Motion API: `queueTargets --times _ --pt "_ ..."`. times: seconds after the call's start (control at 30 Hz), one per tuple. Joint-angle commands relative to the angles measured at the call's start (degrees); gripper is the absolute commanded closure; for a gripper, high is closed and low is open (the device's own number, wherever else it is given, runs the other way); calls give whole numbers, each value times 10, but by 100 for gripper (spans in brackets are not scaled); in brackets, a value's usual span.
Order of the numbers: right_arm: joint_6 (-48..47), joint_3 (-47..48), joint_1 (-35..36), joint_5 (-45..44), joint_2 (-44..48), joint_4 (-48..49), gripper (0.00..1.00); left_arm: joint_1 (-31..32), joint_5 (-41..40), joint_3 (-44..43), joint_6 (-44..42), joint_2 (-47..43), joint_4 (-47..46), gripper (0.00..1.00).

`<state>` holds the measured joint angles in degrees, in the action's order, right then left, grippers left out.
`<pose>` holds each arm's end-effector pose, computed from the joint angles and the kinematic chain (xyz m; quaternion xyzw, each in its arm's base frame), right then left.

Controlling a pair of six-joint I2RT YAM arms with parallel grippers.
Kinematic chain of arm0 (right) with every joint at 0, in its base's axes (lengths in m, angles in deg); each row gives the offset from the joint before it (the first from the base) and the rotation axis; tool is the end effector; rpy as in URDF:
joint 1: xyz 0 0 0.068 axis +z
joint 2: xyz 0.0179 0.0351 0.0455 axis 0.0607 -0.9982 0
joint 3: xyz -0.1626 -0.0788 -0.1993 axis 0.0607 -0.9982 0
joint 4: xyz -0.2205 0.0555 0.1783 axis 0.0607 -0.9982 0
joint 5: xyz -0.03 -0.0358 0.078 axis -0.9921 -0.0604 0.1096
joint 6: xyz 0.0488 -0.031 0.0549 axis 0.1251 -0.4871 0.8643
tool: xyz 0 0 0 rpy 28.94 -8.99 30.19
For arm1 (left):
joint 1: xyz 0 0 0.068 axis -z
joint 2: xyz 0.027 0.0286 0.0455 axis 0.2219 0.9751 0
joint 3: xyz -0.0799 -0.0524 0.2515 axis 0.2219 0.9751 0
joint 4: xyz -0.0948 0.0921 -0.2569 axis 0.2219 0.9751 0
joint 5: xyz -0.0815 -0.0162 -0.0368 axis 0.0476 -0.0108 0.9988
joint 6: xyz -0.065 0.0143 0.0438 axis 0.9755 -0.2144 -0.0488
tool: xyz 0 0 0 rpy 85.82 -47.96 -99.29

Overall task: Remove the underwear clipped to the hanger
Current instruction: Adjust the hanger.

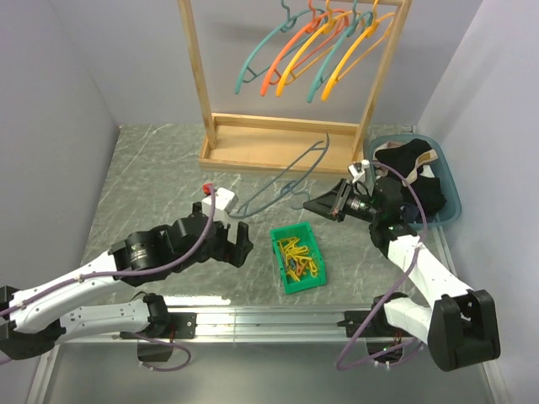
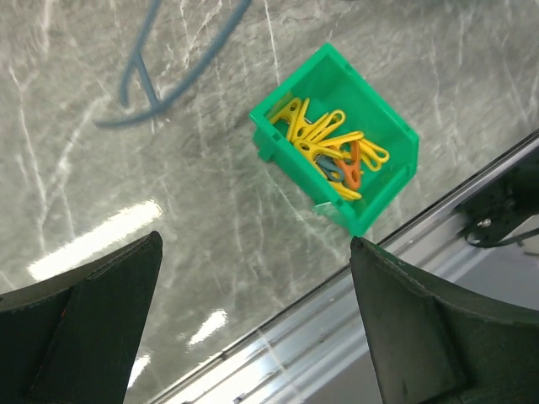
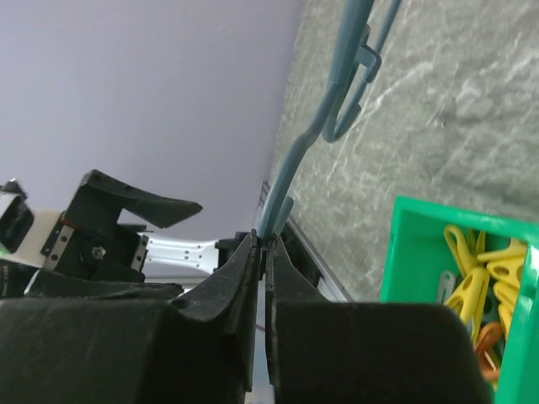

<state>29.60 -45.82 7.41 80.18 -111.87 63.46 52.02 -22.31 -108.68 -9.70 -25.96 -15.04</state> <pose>0.2660 0.1052 0.2386 0.0424 0.7457 0.6036 0.2788 0.1199 -0.1952 0.3356 0.1555 0.8540 -0.2399 0.4347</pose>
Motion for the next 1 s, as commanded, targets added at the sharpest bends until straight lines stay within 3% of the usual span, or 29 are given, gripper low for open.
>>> queueTargets --times 0.0,0.27,0.57,0.97 --pt "-15 9 1 21 26 -43 100 16 -10 -39 -89 16 16 1" --pt "129 -36 1 36 89 54 100 87 -91 -15 -127 73 20 1" --pt "158 -23 4 51 183 -22 100 142 -141 -27 -134 130 17 1" --pt "193 -61 14 94 261 -58 100 194 -376 -63 -72 281 102 2"
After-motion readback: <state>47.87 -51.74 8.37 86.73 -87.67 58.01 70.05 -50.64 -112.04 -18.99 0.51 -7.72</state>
